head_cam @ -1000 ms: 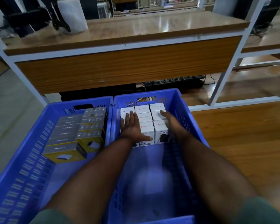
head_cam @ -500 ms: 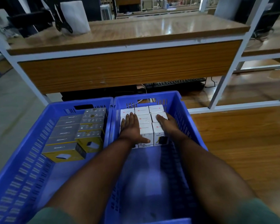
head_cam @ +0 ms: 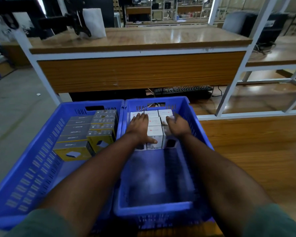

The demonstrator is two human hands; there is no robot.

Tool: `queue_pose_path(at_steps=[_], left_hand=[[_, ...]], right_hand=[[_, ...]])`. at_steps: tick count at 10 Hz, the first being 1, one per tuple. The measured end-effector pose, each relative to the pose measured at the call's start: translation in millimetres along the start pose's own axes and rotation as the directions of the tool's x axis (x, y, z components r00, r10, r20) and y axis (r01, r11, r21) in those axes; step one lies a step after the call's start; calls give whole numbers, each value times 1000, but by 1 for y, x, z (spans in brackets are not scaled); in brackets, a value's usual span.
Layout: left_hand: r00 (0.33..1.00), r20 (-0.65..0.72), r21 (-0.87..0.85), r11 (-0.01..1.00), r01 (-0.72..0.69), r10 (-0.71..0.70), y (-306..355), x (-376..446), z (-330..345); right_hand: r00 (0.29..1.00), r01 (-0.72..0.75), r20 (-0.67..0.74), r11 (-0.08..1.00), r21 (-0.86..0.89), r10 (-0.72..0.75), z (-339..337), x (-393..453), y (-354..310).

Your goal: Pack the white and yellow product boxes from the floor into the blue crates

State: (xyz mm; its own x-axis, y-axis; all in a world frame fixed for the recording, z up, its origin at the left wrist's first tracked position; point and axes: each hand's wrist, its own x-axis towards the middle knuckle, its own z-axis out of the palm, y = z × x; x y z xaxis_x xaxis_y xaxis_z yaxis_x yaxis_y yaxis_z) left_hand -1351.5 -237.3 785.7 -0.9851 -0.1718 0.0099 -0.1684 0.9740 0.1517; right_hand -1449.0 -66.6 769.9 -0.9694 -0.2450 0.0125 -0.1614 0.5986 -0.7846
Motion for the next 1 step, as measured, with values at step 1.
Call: queue_pose_path(at_steps=[1], left_hand=[[982, -156, 22, 994, -105, 108, 2, -15, -19]], right_hand=[[987, 89, -126, 992, -88, -100, -2, -22, -18]])
